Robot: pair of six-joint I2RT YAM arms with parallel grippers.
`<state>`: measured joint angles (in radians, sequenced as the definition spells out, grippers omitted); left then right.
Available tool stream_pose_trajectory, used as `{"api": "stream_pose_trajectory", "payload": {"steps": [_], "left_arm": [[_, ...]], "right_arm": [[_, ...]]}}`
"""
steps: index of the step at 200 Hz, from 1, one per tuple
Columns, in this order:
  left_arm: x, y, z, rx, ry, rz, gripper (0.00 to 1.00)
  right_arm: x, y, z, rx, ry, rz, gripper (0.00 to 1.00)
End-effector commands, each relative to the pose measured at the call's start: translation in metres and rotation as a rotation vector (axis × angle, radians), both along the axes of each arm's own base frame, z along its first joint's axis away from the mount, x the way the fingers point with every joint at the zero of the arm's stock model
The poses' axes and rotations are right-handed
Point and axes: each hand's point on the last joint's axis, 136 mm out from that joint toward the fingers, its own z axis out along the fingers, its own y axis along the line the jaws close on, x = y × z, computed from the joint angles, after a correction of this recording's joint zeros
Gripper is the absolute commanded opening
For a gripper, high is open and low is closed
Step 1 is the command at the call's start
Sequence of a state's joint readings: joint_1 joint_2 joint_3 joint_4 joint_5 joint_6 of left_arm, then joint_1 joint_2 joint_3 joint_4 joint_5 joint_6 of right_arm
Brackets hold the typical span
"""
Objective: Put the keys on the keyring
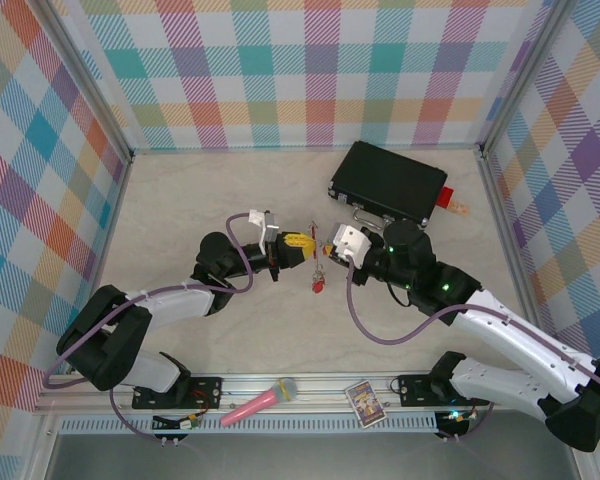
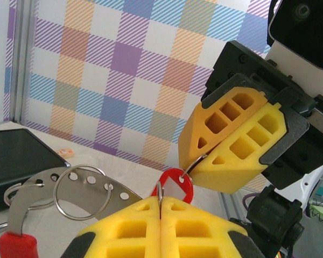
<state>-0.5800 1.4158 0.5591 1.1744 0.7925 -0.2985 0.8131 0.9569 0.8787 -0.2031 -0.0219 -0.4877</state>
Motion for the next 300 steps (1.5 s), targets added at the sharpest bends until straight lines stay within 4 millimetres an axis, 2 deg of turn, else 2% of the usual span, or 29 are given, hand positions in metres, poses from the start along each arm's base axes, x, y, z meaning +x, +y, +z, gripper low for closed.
{"api": "stream_pose_trajectory", "payload": {"steps": [1, 85, 300], "left_arm": [[-0.0082, 0.0032, 0.0136, -0.025, -0.057, -0.007, 0.00], [-0.0143, 0.0021, 0.0157, -0.027, -0.064, -0.034, 0.00], [-0.0154, -0.0017, 0.0133, -0.018, -0.054, -0.053, 0.00]], "right_arm": [[-0.0001, 0.0017, 0.0012, 0.006, -0.005, 0.000, 0.00], [0.0044, 0.0032, 0.0005, 0.002, -0.006, -0.012, 0.00], [-0.0012, 0.0114, -0.0056, -0.018, 0.008, 0.039, 0.00]]}}
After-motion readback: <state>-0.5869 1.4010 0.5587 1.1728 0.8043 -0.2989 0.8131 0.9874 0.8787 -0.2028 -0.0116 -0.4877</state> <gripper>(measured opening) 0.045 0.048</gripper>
